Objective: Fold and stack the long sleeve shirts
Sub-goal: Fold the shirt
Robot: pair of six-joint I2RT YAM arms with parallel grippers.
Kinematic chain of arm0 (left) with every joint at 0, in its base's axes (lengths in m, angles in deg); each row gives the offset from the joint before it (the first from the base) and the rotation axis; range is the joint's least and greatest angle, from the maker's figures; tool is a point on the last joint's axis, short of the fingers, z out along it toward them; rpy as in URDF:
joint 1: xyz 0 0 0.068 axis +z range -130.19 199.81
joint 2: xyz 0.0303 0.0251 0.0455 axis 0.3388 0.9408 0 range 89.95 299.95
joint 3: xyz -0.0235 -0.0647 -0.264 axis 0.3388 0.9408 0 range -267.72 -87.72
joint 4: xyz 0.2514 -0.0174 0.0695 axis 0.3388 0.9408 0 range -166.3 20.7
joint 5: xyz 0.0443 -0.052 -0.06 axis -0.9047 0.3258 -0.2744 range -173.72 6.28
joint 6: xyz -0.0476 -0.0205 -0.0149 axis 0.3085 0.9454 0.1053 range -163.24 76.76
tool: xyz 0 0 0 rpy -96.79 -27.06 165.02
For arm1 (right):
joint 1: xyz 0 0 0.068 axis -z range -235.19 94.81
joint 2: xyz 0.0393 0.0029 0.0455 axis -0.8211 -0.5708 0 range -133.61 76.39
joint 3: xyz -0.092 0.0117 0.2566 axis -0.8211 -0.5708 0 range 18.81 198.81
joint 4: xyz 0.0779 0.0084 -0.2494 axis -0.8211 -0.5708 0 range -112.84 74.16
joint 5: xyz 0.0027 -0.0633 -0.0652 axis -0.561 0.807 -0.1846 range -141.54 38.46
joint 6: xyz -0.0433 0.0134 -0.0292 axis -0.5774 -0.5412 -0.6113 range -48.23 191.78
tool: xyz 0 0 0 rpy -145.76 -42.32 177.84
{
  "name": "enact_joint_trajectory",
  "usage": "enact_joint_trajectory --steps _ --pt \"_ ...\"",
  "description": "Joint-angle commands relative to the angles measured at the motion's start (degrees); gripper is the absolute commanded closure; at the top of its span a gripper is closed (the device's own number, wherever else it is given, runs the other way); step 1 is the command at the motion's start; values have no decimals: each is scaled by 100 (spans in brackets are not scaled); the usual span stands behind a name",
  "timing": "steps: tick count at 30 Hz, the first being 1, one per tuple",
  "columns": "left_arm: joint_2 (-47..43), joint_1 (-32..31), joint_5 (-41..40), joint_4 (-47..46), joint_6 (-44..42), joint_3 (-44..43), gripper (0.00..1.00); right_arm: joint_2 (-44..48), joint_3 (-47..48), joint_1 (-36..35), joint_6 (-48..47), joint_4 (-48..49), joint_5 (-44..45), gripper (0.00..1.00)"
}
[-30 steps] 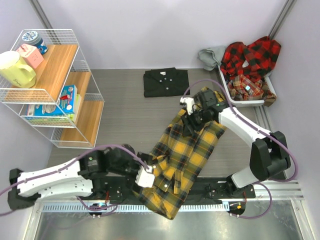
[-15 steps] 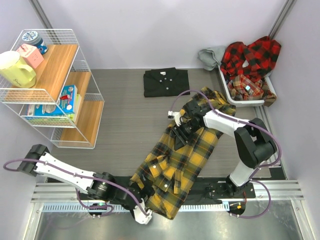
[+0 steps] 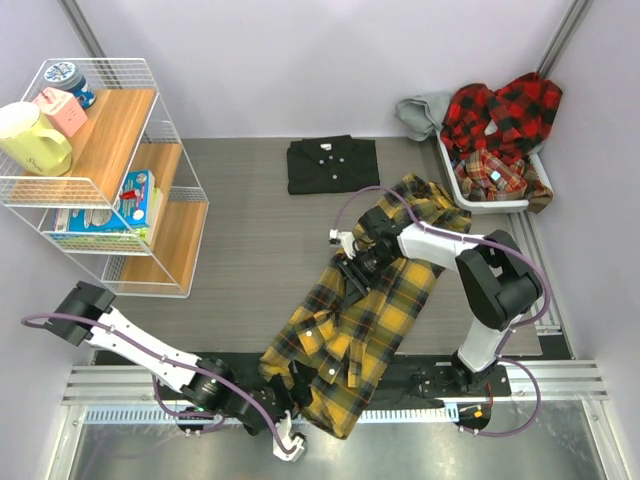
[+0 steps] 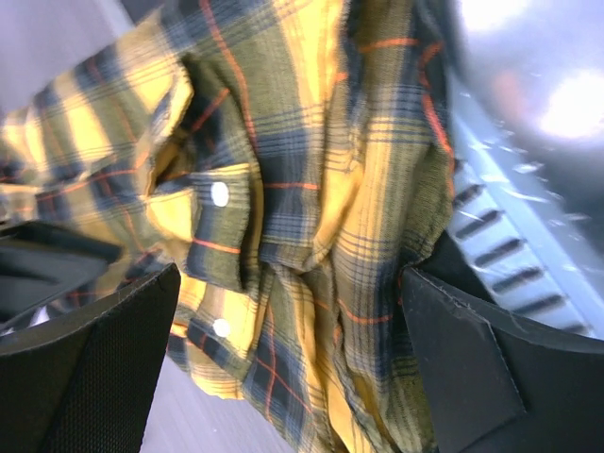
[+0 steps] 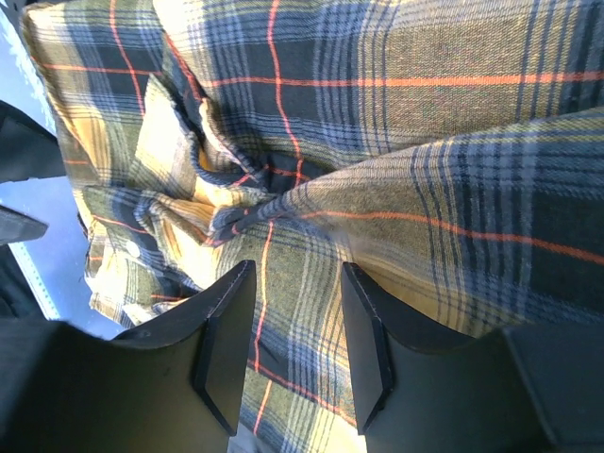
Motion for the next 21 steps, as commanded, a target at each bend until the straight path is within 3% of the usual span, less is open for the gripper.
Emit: enact_joint_trajectory --steps 1,7,11,16,19,21 --pt "171 100 -418 -738 -372 488 0 -218 41 -128 -39 106 -142 54" --pt "663 522 -507 -1616 -653 603 1 -490 85 -260 -21 167 -169 54" --pt "716 733 -306 -1889 -820 691 9 -605 85 -295 -30 194 -195 54" --pt "1083 1400 72 -2609 -1390 805 12 -745 67 -383 -4 246 -230 55" --pt "1453 1814 353 -2971 -1532 595 17 -781 85 -392 5 246 -230 54" --pt "1551 1911 555 -2963 -1559 524 29 -798 94 -392 14 238 -222 55"
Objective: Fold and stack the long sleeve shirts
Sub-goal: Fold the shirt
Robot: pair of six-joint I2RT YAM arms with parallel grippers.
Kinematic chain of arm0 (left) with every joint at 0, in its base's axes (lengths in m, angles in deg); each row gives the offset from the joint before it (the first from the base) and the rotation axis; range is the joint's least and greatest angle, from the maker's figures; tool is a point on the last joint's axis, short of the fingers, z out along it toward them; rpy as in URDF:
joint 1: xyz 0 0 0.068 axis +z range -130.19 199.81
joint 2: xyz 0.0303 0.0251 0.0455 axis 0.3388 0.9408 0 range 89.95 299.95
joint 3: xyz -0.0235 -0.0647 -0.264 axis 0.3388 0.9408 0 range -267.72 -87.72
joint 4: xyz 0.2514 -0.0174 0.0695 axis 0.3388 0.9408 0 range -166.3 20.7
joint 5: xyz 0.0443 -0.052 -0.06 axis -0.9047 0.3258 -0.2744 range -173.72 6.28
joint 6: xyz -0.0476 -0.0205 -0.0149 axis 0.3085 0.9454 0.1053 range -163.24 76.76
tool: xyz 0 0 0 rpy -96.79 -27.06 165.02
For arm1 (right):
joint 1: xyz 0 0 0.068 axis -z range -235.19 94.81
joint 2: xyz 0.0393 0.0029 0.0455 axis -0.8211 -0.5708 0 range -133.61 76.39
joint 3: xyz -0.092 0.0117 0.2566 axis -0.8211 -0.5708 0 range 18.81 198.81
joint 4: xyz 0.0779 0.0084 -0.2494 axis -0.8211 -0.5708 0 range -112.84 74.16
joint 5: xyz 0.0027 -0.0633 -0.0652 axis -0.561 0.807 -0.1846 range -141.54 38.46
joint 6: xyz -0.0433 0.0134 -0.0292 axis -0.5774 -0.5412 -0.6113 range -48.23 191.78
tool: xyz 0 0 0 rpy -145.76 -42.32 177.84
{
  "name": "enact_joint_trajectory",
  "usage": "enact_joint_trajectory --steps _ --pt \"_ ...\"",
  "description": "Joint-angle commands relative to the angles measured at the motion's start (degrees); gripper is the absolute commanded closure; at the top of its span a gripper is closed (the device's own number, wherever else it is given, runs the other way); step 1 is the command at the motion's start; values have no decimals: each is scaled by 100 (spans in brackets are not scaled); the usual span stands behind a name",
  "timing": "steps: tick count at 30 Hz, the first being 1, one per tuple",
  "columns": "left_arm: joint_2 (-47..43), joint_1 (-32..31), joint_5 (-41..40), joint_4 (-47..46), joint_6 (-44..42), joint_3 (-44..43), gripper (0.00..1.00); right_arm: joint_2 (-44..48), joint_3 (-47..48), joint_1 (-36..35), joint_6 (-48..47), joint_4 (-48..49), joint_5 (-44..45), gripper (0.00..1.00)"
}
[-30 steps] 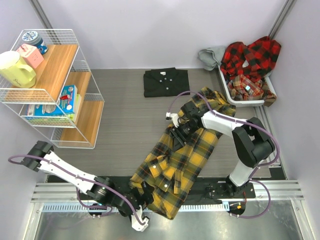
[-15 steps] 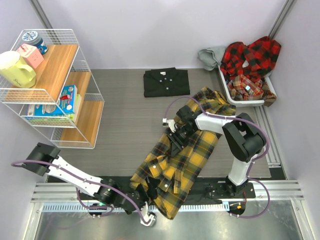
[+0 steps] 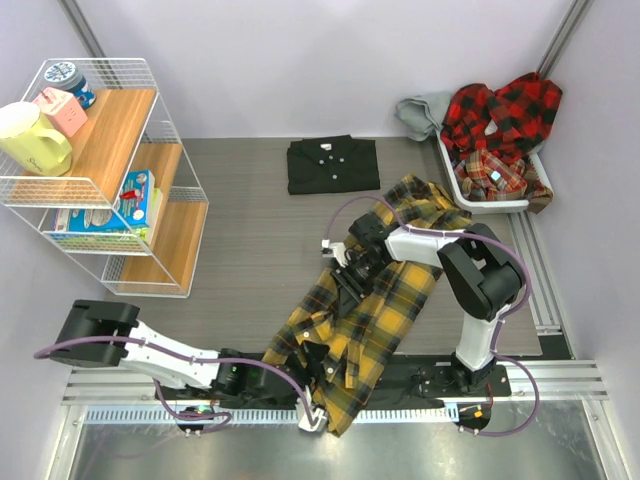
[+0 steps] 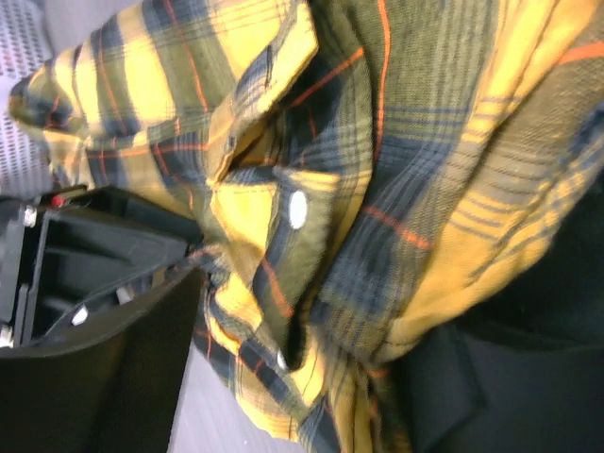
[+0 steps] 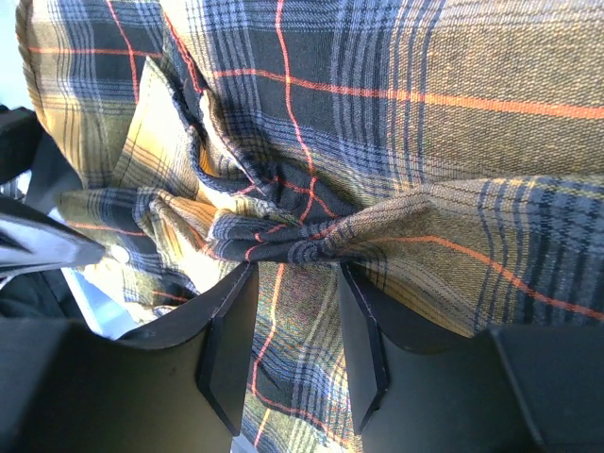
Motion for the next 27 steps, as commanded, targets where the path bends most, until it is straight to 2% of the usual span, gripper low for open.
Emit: enact_joint_trajectory --steps 1,2,4,5,7,8,11,13,14,16,18,21,27 --pt "325 296 390 -110 -300 -57 34 -176 57 -123 -21 120 76 55" --pt "308 305 425 -66 -282 -66 42 -158 57 -123 -30 120 76 54" --pt "211 305 539 293 -256 -110 52 -149 30 -123 -39 120 76 55" --pt "37 305 575 468 -239 -163 62 -140 21 -132 -39 111 76 55" --pt "-166 305 706 978 -265 -224 68 -114 48 -123 -56 102 93 54" --pt "-332 314 750 1145 -265 -329 74 -97 65 -132 -56 85 93 54" --pt "-562 314 1030 2285 -37 -846 91 88 249 -132 -82 -3 190 49" --pt "-729 314 1268 3328 288 -1198 97 368 442 -132 -100 -161 303 42" --pt "-799 314 1635 3744 359 -1357 100 482 504 -132 -135 -214 348 40" --pt "-1080 314 1954 4622 535 -1761 100 780 688 -123 -153 -407 479 32" --pt "-1265 314 2454 4986 666 -2086 100 940 812 -79 -197 -609 585 25" --pt "-1292 314 2693 5681 711 -2395 100 1186 935 245 -223 -802 603 18" --pt "-959 612 3219 6595 97 -3159 100 1205 1155 1370 -635 -1453 533 15"
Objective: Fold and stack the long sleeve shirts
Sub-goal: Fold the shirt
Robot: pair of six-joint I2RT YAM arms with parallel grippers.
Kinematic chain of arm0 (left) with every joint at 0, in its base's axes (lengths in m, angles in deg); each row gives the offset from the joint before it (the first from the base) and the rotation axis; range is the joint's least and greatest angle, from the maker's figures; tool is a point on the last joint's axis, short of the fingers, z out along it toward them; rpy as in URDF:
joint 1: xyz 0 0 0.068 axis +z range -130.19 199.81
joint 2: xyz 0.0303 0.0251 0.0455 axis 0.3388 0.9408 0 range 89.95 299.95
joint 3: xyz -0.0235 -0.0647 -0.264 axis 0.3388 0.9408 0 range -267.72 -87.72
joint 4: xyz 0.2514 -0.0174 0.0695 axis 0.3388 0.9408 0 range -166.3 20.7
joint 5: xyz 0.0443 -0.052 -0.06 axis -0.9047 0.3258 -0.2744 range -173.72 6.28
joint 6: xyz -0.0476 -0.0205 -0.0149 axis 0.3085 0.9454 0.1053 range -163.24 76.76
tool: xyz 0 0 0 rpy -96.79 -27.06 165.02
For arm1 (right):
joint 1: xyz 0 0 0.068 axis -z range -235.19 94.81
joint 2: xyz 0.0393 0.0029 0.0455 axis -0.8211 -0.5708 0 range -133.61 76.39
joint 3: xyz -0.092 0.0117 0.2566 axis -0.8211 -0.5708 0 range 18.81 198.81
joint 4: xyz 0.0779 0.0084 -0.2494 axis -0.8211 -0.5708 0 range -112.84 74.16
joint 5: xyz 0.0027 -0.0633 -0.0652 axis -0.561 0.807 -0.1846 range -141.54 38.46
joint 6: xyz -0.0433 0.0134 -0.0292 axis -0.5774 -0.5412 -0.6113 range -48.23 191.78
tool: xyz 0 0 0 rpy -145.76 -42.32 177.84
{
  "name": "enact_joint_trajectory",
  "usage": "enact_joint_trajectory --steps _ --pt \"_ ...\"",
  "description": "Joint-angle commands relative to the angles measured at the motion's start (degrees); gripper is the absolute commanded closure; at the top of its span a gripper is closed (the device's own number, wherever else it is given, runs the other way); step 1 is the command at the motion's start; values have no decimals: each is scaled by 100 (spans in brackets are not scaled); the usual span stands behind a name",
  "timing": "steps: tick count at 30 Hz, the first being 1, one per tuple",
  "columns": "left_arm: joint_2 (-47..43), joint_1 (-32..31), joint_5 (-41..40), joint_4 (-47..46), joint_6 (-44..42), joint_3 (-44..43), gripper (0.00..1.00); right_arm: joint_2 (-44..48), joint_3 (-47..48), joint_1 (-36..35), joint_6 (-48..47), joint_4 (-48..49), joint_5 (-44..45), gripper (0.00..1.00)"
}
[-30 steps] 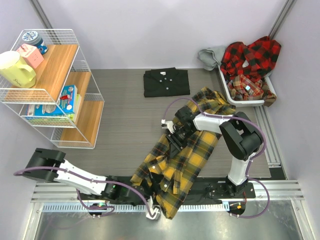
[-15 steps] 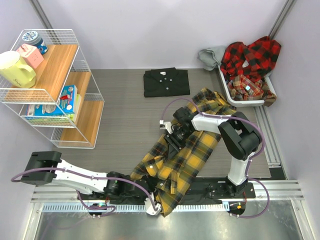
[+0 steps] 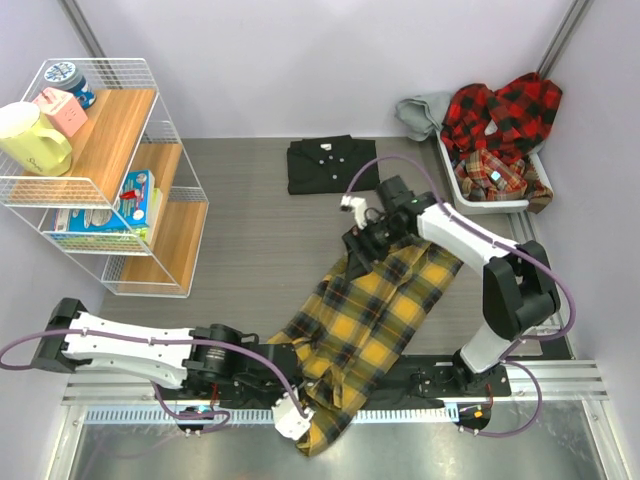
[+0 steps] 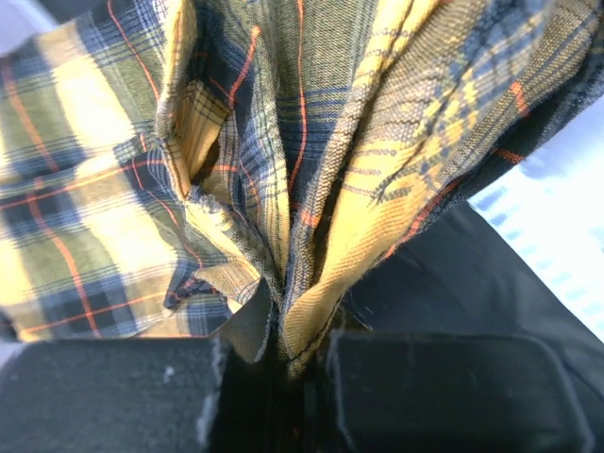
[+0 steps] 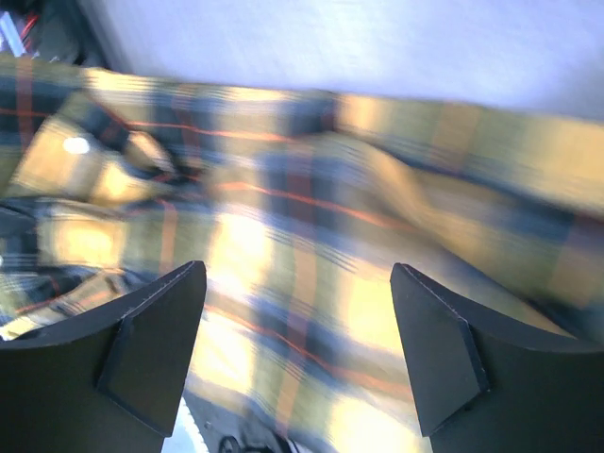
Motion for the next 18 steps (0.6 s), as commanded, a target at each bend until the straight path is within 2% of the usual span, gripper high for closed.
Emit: enact_joint_trajectory --steps 1,3,10,14,15,17,18 --pt "485 458 801 1142 -452 -857 100 57 270 769 -389 -673 74 15" --pt "750 784 959 1379 -900 -1131 100 66 297 1121 -451 -814 -5 15" --pt "2349 2147 1802 2477 -2614 -2818 99 -40 305 1614 -671 -1043 12 16" --pt "3726 2744 2005 3199 -3475 -4057 97 -198 349 1886 -715 -1183 -146 17" --pt "3975 2807 2049 3374 -3695 -4616 96 -216 376 1948 -724 -1192 -155 17" --pt "4493 2930 2154 3840 -3916 -5164 95 -260 358 2071 -759 -1245 -216 17" --pt "4957 3026 2181 3998 -4073 -5767 94 -268 341 2106 -776 -1280 -234 17"
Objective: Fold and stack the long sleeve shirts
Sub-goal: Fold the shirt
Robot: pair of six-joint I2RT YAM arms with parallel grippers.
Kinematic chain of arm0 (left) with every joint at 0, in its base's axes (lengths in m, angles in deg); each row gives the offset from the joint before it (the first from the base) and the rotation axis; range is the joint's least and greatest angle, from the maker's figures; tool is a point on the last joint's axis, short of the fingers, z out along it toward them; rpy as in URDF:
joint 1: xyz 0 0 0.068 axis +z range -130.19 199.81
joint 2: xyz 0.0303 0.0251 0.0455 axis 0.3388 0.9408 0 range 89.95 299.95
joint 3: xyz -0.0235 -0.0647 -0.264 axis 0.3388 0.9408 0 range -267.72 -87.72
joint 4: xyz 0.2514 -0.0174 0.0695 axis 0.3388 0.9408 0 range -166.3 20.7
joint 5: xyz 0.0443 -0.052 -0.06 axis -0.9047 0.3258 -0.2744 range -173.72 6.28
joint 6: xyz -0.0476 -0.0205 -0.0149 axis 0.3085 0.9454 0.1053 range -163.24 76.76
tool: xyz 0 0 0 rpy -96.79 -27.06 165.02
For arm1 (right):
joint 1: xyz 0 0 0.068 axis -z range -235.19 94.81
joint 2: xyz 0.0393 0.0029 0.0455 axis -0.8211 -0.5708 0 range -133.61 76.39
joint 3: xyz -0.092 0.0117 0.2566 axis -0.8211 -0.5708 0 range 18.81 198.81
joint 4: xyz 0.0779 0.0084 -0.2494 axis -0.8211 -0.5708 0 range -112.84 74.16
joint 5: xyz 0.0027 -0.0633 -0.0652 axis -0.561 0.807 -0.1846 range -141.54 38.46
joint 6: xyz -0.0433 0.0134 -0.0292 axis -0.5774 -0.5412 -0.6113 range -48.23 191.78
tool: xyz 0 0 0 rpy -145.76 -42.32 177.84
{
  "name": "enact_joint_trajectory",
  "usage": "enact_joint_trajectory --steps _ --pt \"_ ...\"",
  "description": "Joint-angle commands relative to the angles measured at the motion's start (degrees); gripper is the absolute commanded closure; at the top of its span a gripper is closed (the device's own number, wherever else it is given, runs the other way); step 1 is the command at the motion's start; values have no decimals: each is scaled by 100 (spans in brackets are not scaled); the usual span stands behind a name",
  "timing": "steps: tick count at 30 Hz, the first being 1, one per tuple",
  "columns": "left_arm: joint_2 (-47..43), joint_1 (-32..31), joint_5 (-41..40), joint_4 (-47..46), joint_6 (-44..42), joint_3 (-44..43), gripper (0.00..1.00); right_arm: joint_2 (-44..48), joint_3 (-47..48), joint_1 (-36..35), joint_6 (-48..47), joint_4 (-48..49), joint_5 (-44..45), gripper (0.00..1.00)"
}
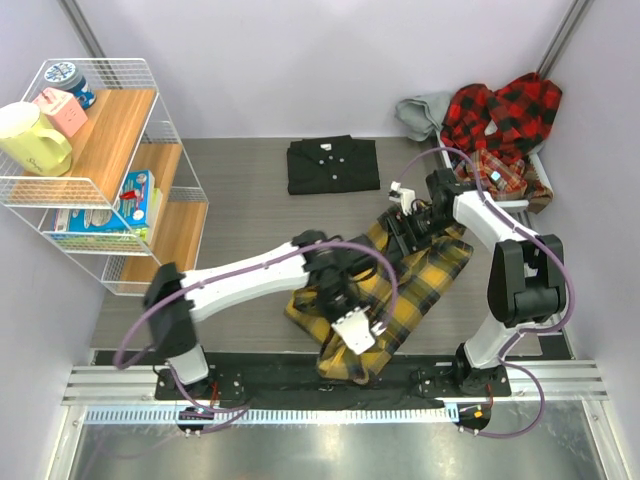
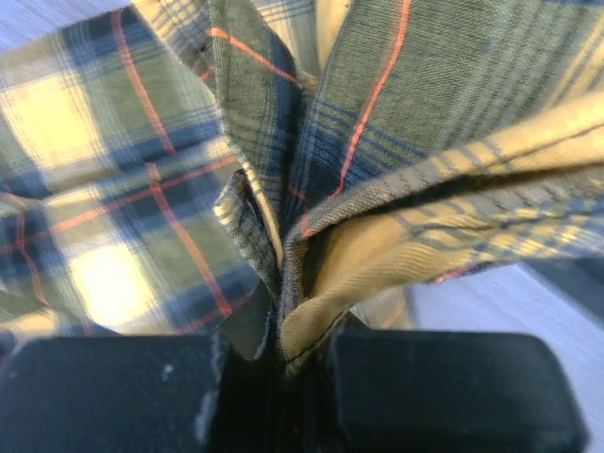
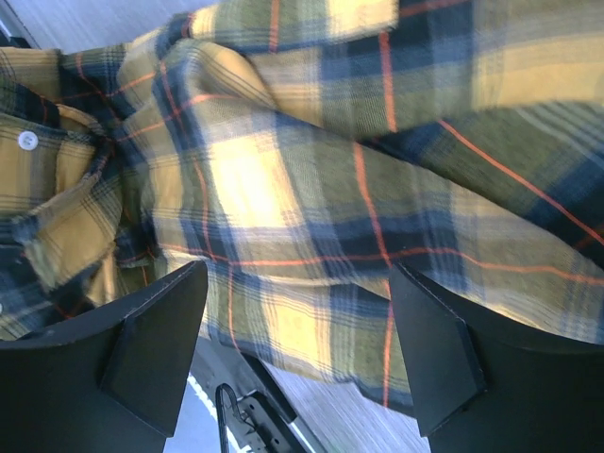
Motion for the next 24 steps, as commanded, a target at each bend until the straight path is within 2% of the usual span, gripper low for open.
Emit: enact_joint_trajectory --steps 1,4,11,13,19,20,21,23,24 --pt "1183 323 418 1236 -1119 -1569 94 -50 181 222 -166 -238 -205 17" --pt "1888 499 444 1598 -1391 -2281 90 -24 111 310 -184 -273 -153 17" --pt "2636 649 225 906 -1762 -2327 81 -6 172 565 -246 -404 5 17" --pt "2767 675 163 510 -1683 -2301 67 -15 233 565 -272 -440 32 17" --pt "2374 992 523 -1421 -112 -2108 50 3 278 565 -325 -510 146 17" --pt "2086 1079 549 -1695 134 -1986 45 -15 295 557 -325 -510 155 17" --pt "1952 1123 558 -1871 572 -1950 32 -32 321 565 -299 -502 198 18" --pt "1697 1264 602 -2023 900 -1940 29 -41 365 565 -220 -475 251 21" --pt "1452 1447 628 -2005 1241 -1932 4 -24 357 557 -193 -449 278 23"
